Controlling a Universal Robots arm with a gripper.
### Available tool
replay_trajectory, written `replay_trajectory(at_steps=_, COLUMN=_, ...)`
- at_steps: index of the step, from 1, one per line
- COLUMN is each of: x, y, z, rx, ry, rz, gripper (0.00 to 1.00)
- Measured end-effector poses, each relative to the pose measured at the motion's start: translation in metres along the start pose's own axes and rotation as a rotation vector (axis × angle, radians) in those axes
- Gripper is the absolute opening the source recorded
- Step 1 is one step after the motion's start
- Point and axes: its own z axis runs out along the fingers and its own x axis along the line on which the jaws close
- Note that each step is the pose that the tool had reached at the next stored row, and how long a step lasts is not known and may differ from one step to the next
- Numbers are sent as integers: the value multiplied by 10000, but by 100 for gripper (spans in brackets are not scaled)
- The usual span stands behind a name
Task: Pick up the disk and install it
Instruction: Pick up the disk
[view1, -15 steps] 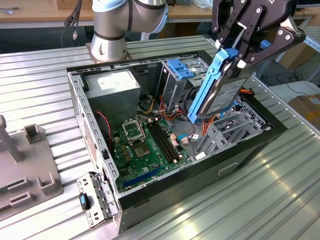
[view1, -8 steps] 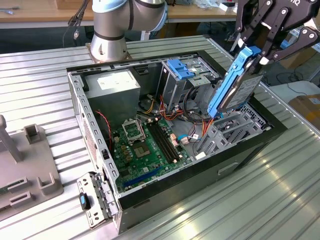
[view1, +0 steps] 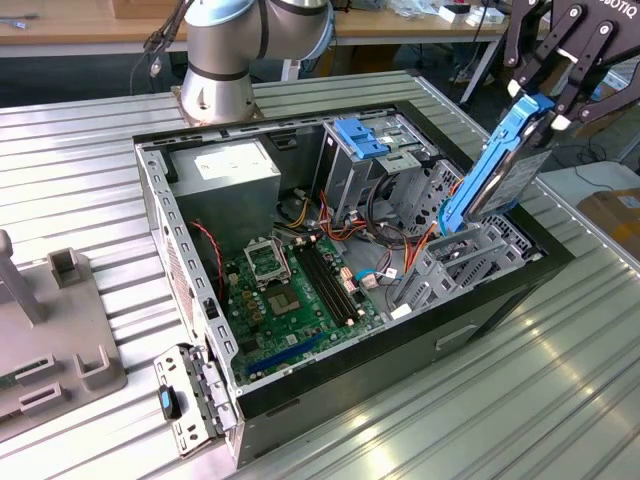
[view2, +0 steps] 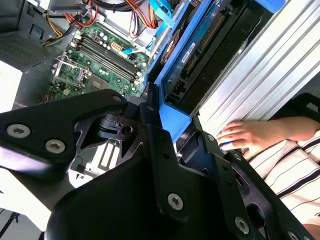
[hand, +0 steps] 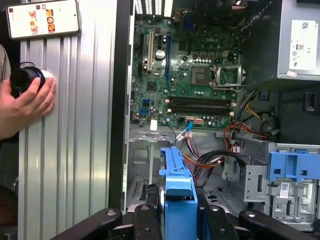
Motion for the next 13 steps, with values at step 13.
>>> replay_trajectory(at_steps=13, x=145, y=0, z=214, rx=2, ry=2, rz=206, gripper=37)
